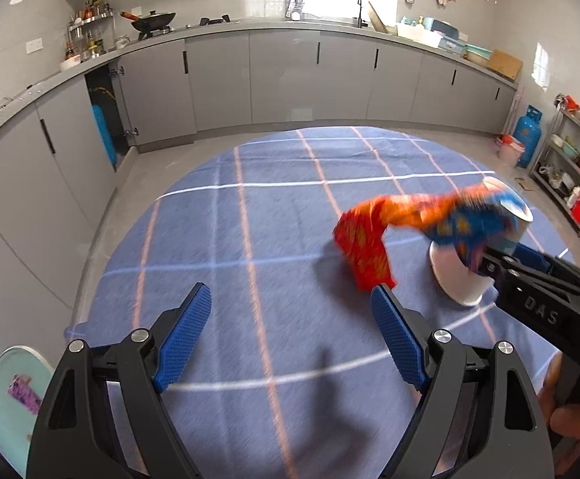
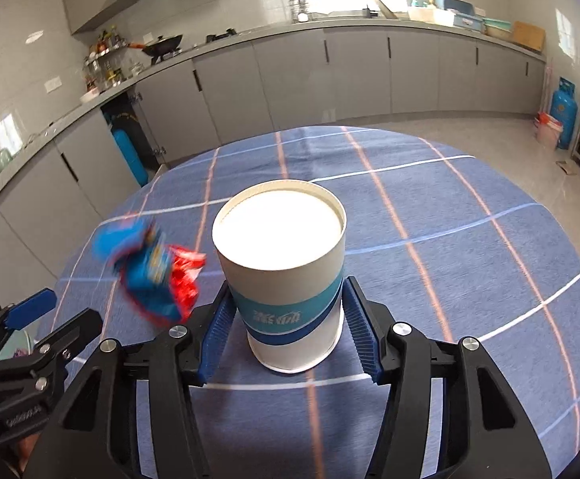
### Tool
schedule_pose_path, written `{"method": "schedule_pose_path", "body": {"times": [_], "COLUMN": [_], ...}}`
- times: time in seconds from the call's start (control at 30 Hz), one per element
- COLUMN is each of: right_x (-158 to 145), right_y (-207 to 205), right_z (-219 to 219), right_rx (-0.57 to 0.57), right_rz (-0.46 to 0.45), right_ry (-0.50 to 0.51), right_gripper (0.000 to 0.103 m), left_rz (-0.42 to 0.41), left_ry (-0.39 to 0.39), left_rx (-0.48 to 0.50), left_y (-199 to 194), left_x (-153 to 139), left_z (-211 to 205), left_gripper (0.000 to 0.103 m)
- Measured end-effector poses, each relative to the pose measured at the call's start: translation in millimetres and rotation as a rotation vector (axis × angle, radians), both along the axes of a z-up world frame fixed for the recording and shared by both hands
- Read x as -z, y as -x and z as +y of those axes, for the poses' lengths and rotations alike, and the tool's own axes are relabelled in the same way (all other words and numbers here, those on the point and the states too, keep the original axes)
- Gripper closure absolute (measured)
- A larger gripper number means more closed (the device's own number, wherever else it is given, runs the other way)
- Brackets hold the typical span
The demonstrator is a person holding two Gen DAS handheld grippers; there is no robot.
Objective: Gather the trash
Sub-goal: 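Grasp the white paper cup with the right tool while the left tool grasps the red foil wrapper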
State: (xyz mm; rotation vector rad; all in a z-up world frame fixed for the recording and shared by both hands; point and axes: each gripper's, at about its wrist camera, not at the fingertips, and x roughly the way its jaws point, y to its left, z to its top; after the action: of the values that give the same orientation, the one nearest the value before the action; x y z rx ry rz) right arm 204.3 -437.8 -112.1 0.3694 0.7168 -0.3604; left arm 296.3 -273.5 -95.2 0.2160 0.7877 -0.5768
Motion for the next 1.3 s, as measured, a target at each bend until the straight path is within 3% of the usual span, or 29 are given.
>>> {"method": "schedule_pose_path", "body": {"times": [0.4, 0.57, 0.9, 1.07, 1.2, 1.27, 1.3], "right_x": [-16.7, -12.3, -23.2, -30.8, -32.4, -30.9, -29.9], "right_y": [57.0, 64.4, 86.2, 105.0, 117.4, 122.8, 124.9], "right_z": [-44.1, -48.4, -63.8, -75.7, -81.3, -82.8, -83.4], "right_rx": [0.172, 0.182, 0.217, 0.25, 0.27, 0.275, 0.275], "right_rz": [-0.069, -0.066, -0.102, -0.107, -0.111, -0.112, -0.113], "right_ry": [-0.083, -0.11, -0.085, -0.054, -0.05, -0.058, -0.066], "right_gripper": [0.049, 0.049, 0.049, 0.049, 0.049, 0.049, 0.049], "left_rz": [0.046, 0.099, 0.091, 0.121, 0.145, 0.153, 0.165], "left_ry": [-0.01, -0.02, 0.023, 0.047, 0.008, -0.03, -0.043], "left_rx": [0.06, 0.062, 0.051, 0.054, 0.066, 0.067, 0.067], "left_y": [-13.2, -17.6, -5.0, 4.5, 16.0, 20.1, 21.4], "left_x": [18.3, 29.4, 5.2, -0.8, 11.0, 21.0, 26.4], "left_z": [-69.0, -86.8, -95.1, -128.5, -163.1, -172.1, -174.5], "left_gripper": [0.023, 0.043, 0.043, 0.043, 0.043, 0.05, 0.06]}}
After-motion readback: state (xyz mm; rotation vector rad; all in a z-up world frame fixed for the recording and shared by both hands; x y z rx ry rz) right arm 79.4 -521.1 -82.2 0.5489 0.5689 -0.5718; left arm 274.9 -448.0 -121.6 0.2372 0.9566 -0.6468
